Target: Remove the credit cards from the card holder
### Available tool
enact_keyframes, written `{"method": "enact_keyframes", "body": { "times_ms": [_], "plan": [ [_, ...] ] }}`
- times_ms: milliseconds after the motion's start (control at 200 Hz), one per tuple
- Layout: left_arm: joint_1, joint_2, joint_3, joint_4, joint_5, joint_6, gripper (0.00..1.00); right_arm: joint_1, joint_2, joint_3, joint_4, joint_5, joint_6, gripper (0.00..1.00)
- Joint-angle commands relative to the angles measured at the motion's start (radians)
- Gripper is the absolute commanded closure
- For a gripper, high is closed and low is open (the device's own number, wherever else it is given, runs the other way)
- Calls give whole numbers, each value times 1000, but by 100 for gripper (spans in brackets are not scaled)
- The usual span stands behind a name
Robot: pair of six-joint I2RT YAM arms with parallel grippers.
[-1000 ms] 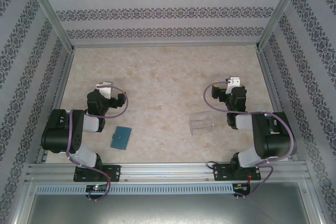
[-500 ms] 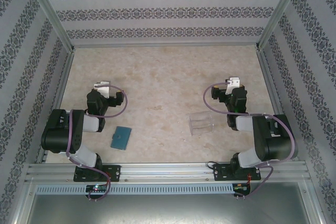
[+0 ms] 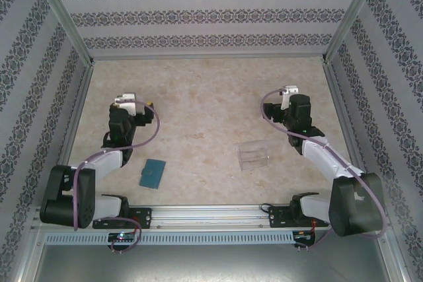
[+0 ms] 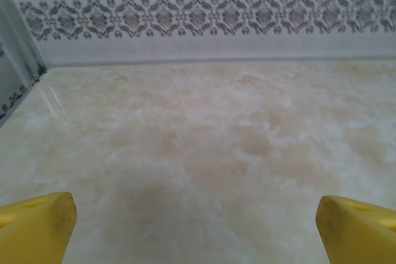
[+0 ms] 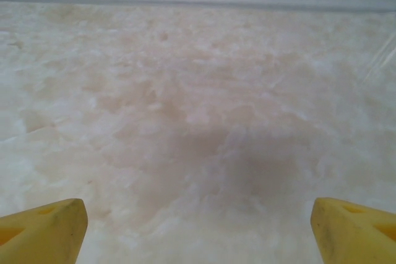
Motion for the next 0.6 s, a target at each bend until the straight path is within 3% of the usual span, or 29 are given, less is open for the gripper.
{"method": "enact_keyframes", "body": {
  "times_ms": [0,175,320,445,595],
  "plan": [
    [-4,-52,107,-372,-31,-159,0,13,-47,75,-367,-47,150,10],
    [-4,-31,269,-710,92,-333,5,22,-100,103,-613,-121,307,23],
    [-3,20,381,-847,234,-400,6,46,-114,126,-772,-212,374,30],
    [-4,47,462,-950,311,-407,6,121,-82,155,-902,-97,403,46],
    [-4,88,603,-1157,323,-356,5,176,-27,156,-923,-35,386,58]
  ]
}}
